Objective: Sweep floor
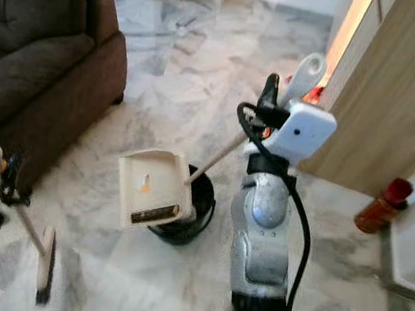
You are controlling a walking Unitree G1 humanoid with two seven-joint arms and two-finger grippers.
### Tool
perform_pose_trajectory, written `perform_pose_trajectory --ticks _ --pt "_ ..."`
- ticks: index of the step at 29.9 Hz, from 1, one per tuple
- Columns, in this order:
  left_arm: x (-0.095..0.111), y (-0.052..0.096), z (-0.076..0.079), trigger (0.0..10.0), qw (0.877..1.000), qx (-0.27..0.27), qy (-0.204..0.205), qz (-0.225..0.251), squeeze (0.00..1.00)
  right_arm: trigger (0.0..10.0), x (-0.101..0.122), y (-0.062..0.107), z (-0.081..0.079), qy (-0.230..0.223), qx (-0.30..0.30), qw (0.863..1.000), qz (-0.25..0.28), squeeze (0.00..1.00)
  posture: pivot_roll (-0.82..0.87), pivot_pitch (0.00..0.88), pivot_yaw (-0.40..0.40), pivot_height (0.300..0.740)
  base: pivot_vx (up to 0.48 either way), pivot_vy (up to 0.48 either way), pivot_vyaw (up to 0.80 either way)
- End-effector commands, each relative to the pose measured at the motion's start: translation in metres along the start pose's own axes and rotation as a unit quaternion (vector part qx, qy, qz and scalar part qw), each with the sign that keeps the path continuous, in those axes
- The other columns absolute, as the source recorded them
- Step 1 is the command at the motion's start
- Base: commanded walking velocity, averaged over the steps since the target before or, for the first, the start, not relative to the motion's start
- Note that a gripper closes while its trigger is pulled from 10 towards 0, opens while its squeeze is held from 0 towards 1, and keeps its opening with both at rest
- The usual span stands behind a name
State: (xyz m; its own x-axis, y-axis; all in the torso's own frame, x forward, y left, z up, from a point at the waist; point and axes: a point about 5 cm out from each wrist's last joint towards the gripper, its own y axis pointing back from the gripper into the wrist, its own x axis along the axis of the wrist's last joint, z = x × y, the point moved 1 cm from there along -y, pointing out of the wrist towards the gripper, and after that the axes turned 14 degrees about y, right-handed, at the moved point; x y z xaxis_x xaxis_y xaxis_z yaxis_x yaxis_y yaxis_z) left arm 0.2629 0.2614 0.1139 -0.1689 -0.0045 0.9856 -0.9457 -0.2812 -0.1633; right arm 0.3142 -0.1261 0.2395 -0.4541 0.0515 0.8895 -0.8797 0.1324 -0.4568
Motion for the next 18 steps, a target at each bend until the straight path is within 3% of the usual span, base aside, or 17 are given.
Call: perform_pose_trajectory --ticks 1,18 --pt "0.0102 -0.0021 -0.004 10.0 1.0 0.005 -0.006 0.024 0.0 10.0 0.0271 -0.0037 -0.0067 -0.015 0.004 0.998 0.059 0.0 0.17 0.098 0.016 0.74 0.334 0.0 0.0" --pt "0.0103 -0.0036 -0.0022 10.0 1.0 0.004 -0.004 0.026 0.0 10.0 0.0351 -0.0043 -0.0076 -0.032 0.001 0.997 0.074 0.0 0.17 0.082 0.015 0.74 0.338 0.0 0.0"
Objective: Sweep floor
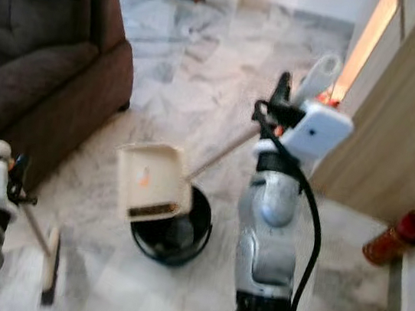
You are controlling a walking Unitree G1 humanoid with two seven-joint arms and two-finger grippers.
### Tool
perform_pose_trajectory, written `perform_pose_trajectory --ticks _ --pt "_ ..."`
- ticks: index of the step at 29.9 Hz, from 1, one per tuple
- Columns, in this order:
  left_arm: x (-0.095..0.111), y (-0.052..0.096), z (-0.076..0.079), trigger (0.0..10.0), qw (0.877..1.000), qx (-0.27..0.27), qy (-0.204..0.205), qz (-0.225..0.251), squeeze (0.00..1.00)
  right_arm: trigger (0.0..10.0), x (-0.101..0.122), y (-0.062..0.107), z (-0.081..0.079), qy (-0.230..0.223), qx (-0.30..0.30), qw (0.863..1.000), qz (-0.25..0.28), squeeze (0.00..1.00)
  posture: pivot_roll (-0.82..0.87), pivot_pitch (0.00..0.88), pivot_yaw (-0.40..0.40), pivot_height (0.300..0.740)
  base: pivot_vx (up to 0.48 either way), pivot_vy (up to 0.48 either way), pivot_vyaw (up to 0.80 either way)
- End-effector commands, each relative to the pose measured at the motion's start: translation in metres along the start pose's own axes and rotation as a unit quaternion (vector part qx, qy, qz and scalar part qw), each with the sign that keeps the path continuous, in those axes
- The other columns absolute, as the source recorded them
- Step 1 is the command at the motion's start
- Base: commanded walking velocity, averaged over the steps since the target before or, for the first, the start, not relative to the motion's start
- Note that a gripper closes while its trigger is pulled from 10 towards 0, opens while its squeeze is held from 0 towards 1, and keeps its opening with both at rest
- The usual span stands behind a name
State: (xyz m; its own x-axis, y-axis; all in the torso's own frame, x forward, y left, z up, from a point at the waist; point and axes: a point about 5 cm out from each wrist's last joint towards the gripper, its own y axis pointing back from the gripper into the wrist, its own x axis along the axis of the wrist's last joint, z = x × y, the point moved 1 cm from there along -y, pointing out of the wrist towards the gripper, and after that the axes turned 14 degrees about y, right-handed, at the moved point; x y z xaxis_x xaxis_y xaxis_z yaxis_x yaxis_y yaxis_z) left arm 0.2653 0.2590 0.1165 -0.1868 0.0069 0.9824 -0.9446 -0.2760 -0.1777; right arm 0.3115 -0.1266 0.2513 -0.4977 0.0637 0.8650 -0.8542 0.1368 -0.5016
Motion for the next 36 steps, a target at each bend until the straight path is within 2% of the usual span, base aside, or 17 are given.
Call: perform_pose_trajectory --ticks 1,15,26,36 --pt "0.008 -0.002 -0.005 10.0 1.0 0.006 -0.012 0.019 0.0 10.0 0.023 -0.002 -0.008 -0.035 0.004 0.998 0.048 0.0 0.17 0.082 0.015 0.74 0.337 0.0 0.0" --pt "0.007 -0.002 -0.005 10.0 1.0 0.007 -0.01 0.018 0.0 10.0 0.021 -0.002 -0.008 -0.031 0.004 0.999 0.042 0.0 0.16 0.091 0.013 0.74 0.339 0.0 0.0" --pt "0.006 0.0 -0.003 10.0 1.0 0.002 -0.006 0.016 0.0 10.0 0.018 -0.003 -0.009 -0.024 0.015 0.999 0.04 0.0 0.16 0.107 0.011 0.74 0.0 0.0 0.0" --pt "0.006 0.0 -0.003 10.0 1.0 0.002 -0.005 0.016 0.0 10.0 0.026 -0.001 -0.02 -0.02 0.055 0.996 0.065 0.0 0.16 0.108 0.011 0.74 0.0 0.0 0.0"
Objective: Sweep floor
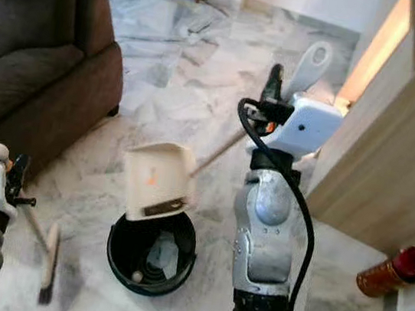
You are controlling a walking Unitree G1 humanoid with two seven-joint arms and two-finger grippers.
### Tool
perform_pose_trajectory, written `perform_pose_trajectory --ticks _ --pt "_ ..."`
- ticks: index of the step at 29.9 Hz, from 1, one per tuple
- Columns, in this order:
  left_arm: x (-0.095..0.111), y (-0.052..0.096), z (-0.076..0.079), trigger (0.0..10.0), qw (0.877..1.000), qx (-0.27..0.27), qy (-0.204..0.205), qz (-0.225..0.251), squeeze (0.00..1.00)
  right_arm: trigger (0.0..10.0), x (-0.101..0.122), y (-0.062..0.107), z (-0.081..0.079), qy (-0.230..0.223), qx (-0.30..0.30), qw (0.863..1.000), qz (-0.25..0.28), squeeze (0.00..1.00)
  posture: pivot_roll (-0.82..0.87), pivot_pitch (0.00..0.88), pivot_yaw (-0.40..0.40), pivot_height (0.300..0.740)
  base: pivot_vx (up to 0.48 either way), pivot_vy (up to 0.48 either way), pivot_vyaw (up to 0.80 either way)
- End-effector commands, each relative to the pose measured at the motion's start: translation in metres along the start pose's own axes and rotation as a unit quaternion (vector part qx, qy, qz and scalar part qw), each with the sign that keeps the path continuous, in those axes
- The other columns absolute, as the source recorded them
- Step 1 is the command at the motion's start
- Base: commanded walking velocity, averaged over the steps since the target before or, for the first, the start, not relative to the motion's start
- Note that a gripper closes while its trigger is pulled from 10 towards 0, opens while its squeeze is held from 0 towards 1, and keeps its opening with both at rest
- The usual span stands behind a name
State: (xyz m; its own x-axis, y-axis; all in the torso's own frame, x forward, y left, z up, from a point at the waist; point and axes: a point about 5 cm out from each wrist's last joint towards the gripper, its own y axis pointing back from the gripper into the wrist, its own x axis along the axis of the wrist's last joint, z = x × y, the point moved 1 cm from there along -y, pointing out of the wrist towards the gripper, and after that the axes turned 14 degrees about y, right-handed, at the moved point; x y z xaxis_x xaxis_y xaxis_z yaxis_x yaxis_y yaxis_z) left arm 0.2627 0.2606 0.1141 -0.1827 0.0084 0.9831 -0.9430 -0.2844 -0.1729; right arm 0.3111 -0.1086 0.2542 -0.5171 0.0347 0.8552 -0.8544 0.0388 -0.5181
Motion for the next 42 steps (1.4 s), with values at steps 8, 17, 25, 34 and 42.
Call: perform_pose_trajectory --ticks 8,17,25,34,42 --pt "0.008 -0.002 0.0 10.0 1.0 -0.002 -0.004 0.019 0.0 10.0 0.031 0.004 -0.027 0.029 0.094 0.99 0.101 0.0 0.16 0.105 0.01 0.74 0.0 0.0 0.0" --pt "0.007 -0.002 0.001 10.0 1.0 -0.004 -0.003 0.02 0.0 10.0 0.038 0.015 -0.045 0.024 0.161 0.978 0.134 0.0 0.16 0.095 0.011 0.74 0.0 0.0 0.0" --pt "0.007 -0.002 0.001 10.0 1.0 -0.005 -0.002 0.021 0.0 10.0 0.048 0.027 -0.061 0.042 0.222 0.958 0.175 0.0 0.16 0.093 0.015 0.74 0.0 0.0 0.0" --pt "0.008 -0.003 0.002 10.0 1.0 -0.005 -0.001 0.021 0.0 10.0 0.05 0.038 -0.075 0.073 0.281 0.936 0.2 0.0 0.16 0.102 0.017 0.74 0.0 0.0 0.0" --pt "0.007 -0.002 0.001 10.0 1.0 -0.004 0.0 0.02 0.0 10.0 0.05 0.045 -0.085 0.109 0.32 0.916 0.214 0.0 0.16 0.106 0.017 0.74 0.0 0.0 0.0"
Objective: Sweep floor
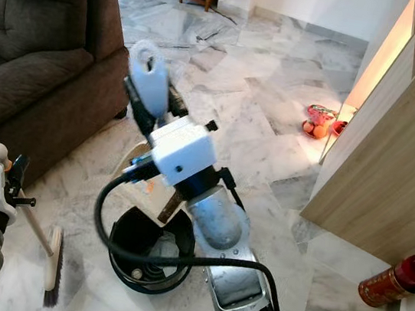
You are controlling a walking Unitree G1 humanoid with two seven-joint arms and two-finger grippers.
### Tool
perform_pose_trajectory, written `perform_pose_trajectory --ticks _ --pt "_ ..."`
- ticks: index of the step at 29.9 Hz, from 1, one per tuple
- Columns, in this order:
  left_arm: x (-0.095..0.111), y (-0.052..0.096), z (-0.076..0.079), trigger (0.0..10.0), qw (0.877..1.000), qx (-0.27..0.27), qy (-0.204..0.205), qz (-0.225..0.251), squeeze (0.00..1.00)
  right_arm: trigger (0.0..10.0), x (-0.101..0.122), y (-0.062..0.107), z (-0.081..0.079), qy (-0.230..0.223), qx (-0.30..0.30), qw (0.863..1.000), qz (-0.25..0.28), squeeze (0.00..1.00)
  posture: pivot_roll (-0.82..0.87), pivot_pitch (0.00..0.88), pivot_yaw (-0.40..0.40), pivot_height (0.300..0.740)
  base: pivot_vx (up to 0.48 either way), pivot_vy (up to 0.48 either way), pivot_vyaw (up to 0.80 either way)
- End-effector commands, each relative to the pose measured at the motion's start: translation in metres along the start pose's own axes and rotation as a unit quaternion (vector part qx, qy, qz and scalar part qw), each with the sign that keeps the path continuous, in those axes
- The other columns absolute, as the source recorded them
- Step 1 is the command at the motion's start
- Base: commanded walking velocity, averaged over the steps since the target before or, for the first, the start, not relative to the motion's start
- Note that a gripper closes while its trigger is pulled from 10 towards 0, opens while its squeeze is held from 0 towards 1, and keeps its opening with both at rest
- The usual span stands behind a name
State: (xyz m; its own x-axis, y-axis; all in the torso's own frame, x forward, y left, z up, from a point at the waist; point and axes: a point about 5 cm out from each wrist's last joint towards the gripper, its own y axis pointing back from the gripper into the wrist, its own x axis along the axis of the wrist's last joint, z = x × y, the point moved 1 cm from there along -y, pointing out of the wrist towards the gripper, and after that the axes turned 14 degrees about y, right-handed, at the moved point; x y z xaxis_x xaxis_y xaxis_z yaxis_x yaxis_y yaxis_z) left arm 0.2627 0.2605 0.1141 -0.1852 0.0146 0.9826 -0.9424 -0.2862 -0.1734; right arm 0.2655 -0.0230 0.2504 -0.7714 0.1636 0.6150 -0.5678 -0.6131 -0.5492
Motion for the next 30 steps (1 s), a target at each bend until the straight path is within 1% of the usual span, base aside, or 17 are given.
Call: perform_pose_trajectory --ticks 1,3,14,16,19,20,21,22,23,24,25,27,28,30 --pt "0.007 -0.002 0.001 10.0 1.0 -0.004 -0.003 0.02 0.0 10.0 0.026 -0.005 0.006 0.022 -0.008 0.997 0.067 0.0 0.16 0.105 0.016 0.74 0.0 0.0 0.0" --pt "0.007 -0.002 0.001 10.0 1.0 -0.004 -0.003 0.02 0.0 10.0 0.027 -0.005 0.006 0.03 -0.003 0.997 0.071 0.0 0.16 0.106 0.016 0.74 0.0 0.0 0.0" --pt "0.007 -0.003 0.001 10.0 1.0 -0.003 -0.002 0.022 0.0 10.0 0.026 -0.006 0.005 0.031 -0.002 0.997 0.066 0.0 0.16 0.106 0.015 0.74 0.0 0.0 0.0" --pt "0.007 -0.003 0.001 10.0 1.0 -0.003 -0.002 0.022 0.0 10.0 0.023 -0.006 0.009 0.025 -0.017 0.998 0.055 0.0 0.16 0.106 0.014 0.74 0.0 0.0 0.0" --pt "0.007 -0.003 0.002 10.0 1.0 -0.003 -0.001 0.022 0.0 10.0 0.016 -0.005 0.016 -0.001 -0.049 0.998 0.036 0.0 0.16 0.106 0.014 0.74 0.0 0.0 0.0" --pt "0.007 -0.003 0.002 10.0 1.0 -0.003 -0.001 0.022 0.0 10.0 0.016 -0.005 0.016 -0.001 -0.049 0.998 0.036 0.0 0.16 0.106 0.014 0.74 0.0 0.0 0.0" --pt "0.007 -0.003 0.002 10.0 1.0 -0.003 -0.001 0.022 0.0 10.0 0.015 -0.005 0.019 -0.009 -0.061 0.998 0.033 0.0 0.16 0.103 0.012 0.74 0.0 0.0 0.0" --pt "0.007 -0.003 0.002 10.0 1.0 -0.003 0.0 0.022 0.0 10.0 0.011 -0.004 0.027 -0.019 -0.09 0.995 0.025 0.0 0.16 0.101 0.01 0.74 0.0 0.0 0.0" --pt "0.007 -0.003 0.002 10.0 1.0 -0.002 0.0 0.022 0.0 10.0 0.01 -0.004 0.029 -0.021 -0.096 0.995 0.024 0.0 0.16 0.101 0.01 0.74 0.0 0.0 0.0" --pt "0.006 -0.003 0.002 10.0 1.0 -0.002 0.0 0.022 0.0 10.0 0.007 -0.003 0.035 -0.01 -0.119 0.993 0.016 0.0 0.16 0.098 0.009 0.74 0.0 0.0 0.0" --pt "0.006 -0.003 0.002 10.0 1.0 -0.002 0.0 0.022 0.0 10.0 0.007 -0.002 0.037 -0.007 -0.125 0.992 0.014 0.0 0.16 0.098 0.009 0.74 0.0 0.0 0.0" --pt "0.006 -0.004 0.003 10.0 1.0 -0.001 0.001 0.023 0.0 10.0 -0.002 0.0 0.045 0.021 -0.155 0.988 -0.011 0.0 0.16 0.087 0.006 0.74 0.0 0.0 0.0" --pt "0.006 -0.004 0.004 10.0 1.0 -0.001 0.002 0.023 0.0 10.0 -0.005 0.001 0.047 0.028 -0.161 0.986 -0.017 0.0 0.16 0.085 0.005 0.74 0.0 0.0 0.0" --pt "0.006 -0.005 0.005 10.0 1.0 -0.001 0.004 0.024 0.0 10.0 -0.013 0.003 0.052 0.062 -0.182 0.981 -0.037 0.0 0.16 0.073 0.003 0.74 0.0 0.0 0.0"
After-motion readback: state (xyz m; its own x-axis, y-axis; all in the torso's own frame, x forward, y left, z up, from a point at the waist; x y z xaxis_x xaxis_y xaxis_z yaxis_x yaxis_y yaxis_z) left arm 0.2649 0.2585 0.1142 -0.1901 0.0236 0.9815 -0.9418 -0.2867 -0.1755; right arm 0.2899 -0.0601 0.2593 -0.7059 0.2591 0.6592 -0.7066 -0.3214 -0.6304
